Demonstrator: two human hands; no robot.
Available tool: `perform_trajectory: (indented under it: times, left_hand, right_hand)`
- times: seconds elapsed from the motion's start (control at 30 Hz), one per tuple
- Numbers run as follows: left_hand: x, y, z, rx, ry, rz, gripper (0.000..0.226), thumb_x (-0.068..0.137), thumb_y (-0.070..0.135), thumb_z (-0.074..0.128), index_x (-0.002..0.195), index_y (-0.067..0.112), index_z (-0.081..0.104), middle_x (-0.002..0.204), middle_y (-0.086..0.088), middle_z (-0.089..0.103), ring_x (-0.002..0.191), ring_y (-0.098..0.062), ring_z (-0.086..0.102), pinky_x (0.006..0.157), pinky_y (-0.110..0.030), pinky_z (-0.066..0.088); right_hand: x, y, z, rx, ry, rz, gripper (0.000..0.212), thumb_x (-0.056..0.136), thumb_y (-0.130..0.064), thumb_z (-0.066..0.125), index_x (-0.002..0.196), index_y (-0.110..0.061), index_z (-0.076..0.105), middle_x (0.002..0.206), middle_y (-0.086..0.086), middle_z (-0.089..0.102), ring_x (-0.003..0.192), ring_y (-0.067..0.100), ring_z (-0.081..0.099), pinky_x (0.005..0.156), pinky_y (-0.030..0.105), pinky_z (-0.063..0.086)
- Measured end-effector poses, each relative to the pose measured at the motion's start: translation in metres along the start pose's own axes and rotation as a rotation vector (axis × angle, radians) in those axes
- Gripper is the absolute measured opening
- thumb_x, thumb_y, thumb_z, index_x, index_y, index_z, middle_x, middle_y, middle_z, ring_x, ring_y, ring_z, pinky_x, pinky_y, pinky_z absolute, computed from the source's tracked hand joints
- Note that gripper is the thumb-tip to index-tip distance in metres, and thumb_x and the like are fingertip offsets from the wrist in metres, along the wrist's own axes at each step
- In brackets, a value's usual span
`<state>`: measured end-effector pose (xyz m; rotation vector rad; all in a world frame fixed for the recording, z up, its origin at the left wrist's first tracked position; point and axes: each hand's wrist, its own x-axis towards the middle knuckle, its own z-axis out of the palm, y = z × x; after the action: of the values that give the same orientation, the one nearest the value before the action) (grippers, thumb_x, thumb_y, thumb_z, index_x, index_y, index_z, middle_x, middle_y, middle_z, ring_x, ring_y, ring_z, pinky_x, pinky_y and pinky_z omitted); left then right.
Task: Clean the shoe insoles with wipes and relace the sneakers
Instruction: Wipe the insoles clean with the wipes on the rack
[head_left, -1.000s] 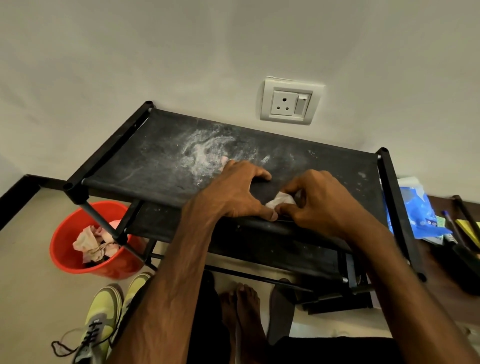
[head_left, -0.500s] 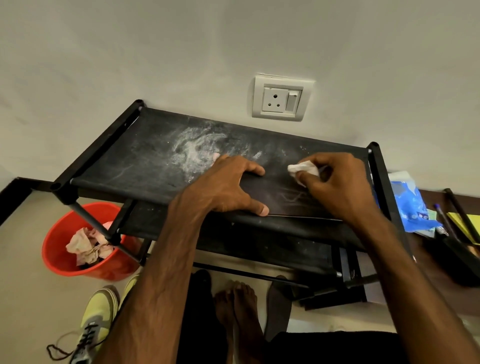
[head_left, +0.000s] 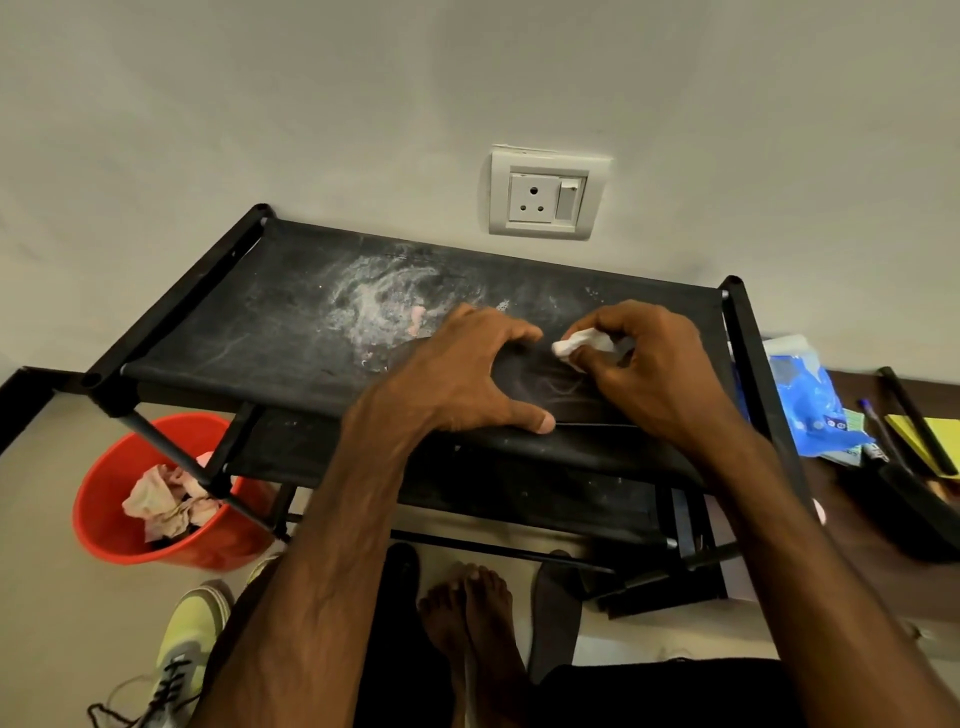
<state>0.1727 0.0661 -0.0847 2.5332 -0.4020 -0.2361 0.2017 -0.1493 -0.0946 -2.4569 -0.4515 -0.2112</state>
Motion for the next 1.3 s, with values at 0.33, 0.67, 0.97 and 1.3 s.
perform_trajectory:
  times: [0.33,0.67,0.97,1.3]
  left_hand:
    - [-0.002,-0.016,-0.008,0.012,-0.066,-0.028,0.087,0.065,0.062,0.084,0.142,0.038,0.052,0.14,0.015,0.046,0.134,-0.009,0.034,0.113,-0.039,0.035]
    - [0.0,-0.017,-0.007,-0.021,-0.051,-0.073,0.082,0.062,0.062,0.086,0.134,0.036,0.059,0.13,0.014,0.055,0.122,-0.013,0.046,0.104,-0.044,0.046]
    - [-0.002,-0.012,-0.008,-0.069,-0.037,-0.071,0.083,0.062,0.044,0.093,0.136,0.023,0.061,0.136,0.009,0.06,0.121,-0.008,0.054,0.104,-0.028,0.043]
    - [-0.002,-0.014,-0.008,-0.086,-0.039,-0.11,0.081,0.06,0.053,0.091,0.133,0.03,0.063,0.132,0.013,0.061,0.117,-0.009,0.055,0.099,-0.03,0.046]
  right_hand:
    - [0.0,-0.008,0.007,0.034,-0.05,-0.039,0.014,0.088,-0.023,0.076,0.101,-0.026,0.079,0.094,-0.012,0.075,0.084,0.001,0.066,0.071,0.014,0.051]
    - [0.009,-0.023,0.024,-0.14,-0.161,-0.027,0.016,0.088,-0.029,0.073,0.101,-0.02,0.078,0.089,0.003,0.074,0.078,0.02,0.067,0.075,0.046,0.058]
    - [-0.002,-0.042,0.004,-0.383,-0.416,-0.094,0.025,0.084,-0.046,0.072,0.106,-0.033,0.073,0.098,-0.001,0.071,0.088,0.024,0.066,0.077,0.046,0.058]
    - [0.021,-0.035,0.032,-0.368,-0.193,0.004,0.018,0.085,-0.032,0.067,0.101,-0.026,0.074,0.096,0.004,0.072,0.088,0.032,0.066,0.075,0.046,0.056]
